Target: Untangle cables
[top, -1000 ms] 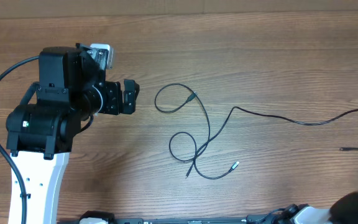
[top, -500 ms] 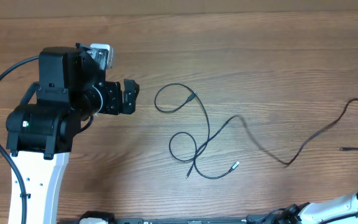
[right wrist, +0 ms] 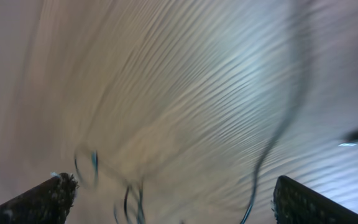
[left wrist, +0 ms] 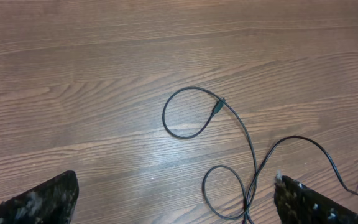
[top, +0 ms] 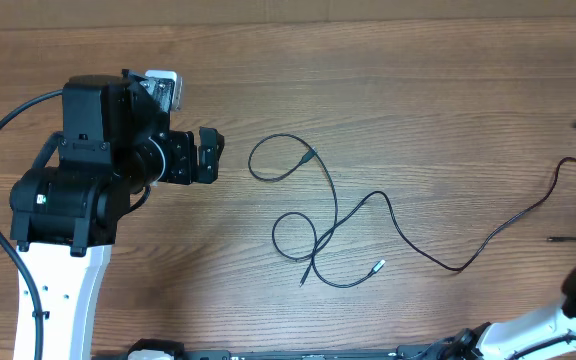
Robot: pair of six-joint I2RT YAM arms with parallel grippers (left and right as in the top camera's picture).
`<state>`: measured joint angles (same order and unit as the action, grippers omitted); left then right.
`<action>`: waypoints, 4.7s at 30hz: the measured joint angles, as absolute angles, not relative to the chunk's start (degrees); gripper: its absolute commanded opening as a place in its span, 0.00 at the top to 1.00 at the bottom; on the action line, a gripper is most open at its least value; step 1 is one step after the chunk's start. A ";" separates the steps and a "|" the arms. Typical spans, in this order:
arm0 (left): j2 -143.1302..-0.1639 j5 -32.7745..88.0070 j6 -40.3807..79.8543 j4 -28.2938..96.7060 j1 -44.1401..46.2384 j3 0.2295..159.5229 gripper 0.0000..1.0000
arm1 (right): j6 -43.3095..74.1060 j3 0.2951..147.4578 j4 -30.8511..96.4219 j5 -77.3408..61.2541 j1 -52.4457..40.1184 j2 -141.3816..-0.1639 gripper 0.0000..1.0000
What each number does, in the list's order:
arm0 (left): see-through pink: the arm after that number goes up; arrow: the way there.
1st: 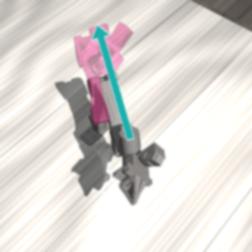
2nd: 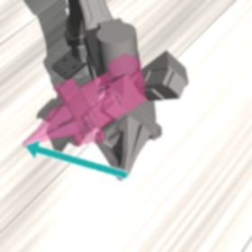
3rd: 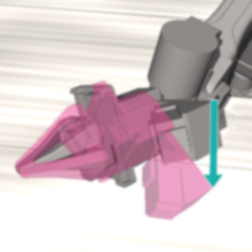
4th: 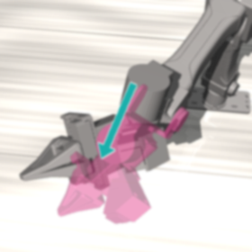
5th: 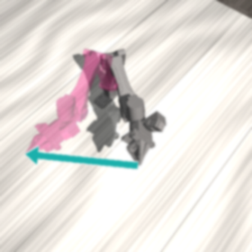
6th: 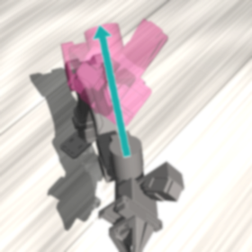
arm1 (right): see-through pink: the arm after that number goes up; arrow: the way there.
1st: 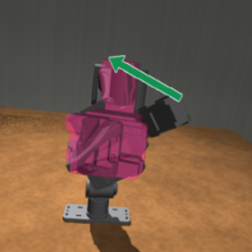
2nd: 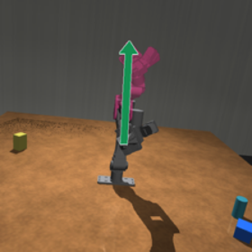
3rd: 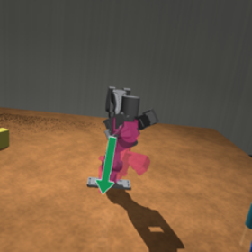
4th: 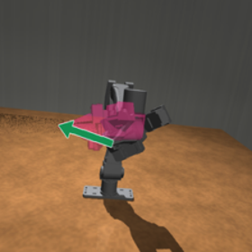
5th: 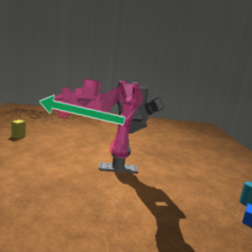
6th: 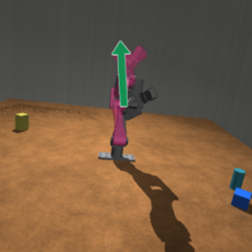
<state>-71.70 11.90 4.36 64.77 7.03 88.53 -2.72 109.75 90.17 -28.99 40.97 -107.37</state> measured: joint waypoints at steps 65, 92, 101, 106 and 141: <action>-71.70 11.90 4.36 64.77 7.03 88.53 0.00 | -27.99 127.13 95.50 -54.63 13.02 -105.78 0.96; -71.79 11.90 4.36 64.79 7.03 88.53 0.00 | -16.49 130.80 85.25 -65.21 54.72 -105.32 0.96; -71.79 11.90 4.36 64.75 7.03 88.53 0.00 | 0.64 130.87 74.50 -50.92 56.10 -105.32 0.96; -71.79 11.90 4.36 64.77 7.03 88.53 0.00 | 8.34 130.87 74.52 -34.13 57.78 -105.32 0.96; -71.79 11.92 4.36 64.79 7.03 88.53 0.00 | 2.26 107.00 90.78 -25.50 30.52 -104.73 0.00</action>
<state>-71.79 11.92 4.36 64.79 7.03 88.53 2.26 107.00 90.78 -25.50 30.52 -104.73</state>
